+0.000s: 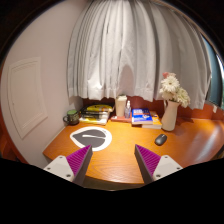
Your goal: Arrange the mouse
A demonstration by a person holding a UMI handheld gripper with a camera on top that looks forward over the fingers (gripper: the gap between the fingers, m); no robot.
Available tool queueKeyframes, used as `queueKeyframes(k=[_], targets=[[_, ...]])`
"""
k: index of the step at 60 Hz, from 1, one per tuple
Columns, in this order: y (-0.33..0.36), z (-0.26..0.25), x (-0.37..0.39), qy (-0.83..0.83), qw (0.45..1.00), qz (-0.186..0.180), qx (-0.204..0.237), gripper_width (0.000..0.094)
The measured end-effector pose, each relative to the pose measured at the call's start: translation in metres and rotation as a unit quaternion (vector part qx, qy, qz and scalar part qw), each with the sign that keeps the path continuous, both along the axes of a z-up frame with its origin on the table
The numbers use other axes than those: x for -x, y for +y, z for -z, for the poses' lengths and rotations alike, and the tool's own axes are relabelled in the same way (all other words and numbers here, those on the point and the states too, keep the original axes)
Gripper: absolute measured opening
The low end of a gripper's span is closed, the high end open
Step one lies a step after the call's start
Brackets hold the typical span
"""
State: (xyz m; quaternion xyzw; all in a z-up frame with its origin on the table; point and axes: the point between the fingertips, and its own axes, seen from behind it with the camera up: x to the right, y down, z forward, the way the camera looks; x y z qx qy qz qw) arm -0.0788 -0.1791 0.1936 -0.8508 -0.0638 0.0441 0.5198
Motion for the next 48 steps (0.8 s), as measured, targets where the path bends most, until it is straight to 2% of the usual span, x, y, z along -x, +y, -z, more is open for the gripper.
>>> queueKeyframes(k=[6, 8, 10, 21, 28, 35, 48], targets=[[-0.005, 0.04, -0.03, 0.0, 1.0, 0.009, 0.026, 0.0852], [-0.009, 0.036, -0.032, -0.003, 0.999, 0.02, 0.034, 0.0853], [-0.005, 0.068, -0.059, -0.002, 0.998, 0.031, 0.045, 0.0854], [0.002, 0.122, -0.144, -0.006, 0.991, 0.093, 0.093, 0.0848], [0.026, 0.144, -0.19, -0.014, 0.988, 0.112, 0.108, 0.0838], [0.067, 0.162, -0.221, -0.017, 0.986, 0.12, 0.117, 0.0842], [0.167, 0.193, -0.249, -0.019, 0.985, 0.106, 0.131, 0.0843]])
